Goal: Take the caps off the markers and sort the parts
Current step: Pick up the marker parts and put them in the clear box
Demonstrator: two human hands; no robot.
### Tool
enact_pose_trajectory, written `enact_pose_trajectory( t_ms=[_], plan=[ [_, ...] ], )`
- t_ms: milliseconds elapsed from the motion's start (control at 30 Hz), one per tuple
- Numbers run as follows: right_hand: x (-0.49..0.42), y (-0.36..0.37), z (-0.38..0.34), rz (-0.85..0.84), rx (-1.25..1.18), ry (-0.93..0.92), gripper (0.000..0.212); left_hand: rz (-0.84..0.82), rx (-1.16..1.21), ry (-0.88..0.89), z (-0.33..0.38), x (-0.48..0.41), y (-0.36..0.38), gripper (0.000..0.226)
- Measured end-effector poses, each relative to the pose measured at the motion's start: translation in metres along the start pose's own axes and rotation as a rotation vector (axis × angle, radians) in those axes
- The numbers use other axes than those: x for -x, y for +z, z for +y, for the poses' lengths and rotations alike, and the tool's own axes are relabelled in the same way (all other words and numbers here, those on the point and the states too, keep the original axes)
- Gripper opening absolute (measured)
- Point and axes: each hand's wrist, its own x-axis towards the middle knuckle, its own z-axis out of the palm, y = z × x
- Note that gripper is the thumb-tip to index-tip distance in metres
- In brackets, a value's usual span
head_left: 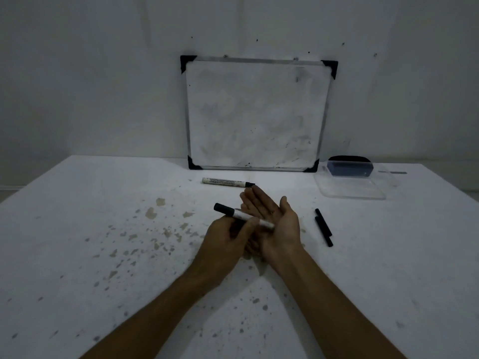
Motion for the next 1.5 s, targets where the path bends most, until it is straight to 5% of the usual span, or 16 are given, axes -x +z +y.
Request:
enact_pose_trajectory(
  t_ms=[267,633,800,1133,1400,1500],
  plan=[
    [0.007,0.001,-0.005,0.013,0.306,-0.031,0.041,0.245,0.39,-0.095,0.001,-0.018,-0.025,0.026],
    [0.003,-0.005,-0.006,0.013,0.528,-0.134,0.018,0.34,0.442,-0.1,-0.007,-0.036,-0.056,0.041],
    [0.004,-0.01,-0.016,0.117,0.623,-0.401,0.013,0.235,0.124,-0.247,-0.018,-0.041,-0.077,0.046],
    [0.0,-0.018,-0.018,0.136,0.949,-0.485,0.025,0.017,-0.965,0.159,-0.041,-0.031,-0.064,0.046],
    [0.018,-0.016,-0.029,0.031,1.633,-0.52,0.03,0.083,-1.095,0.206,-0.048,-0.028,-0.06,0.046],
    [0.028,-0.017,-0.048,0.092,1.7,-0.59,0.028,0.132,-0.993,0.28,-0.027,-0.025,-0.046,0.044]
  ],
)
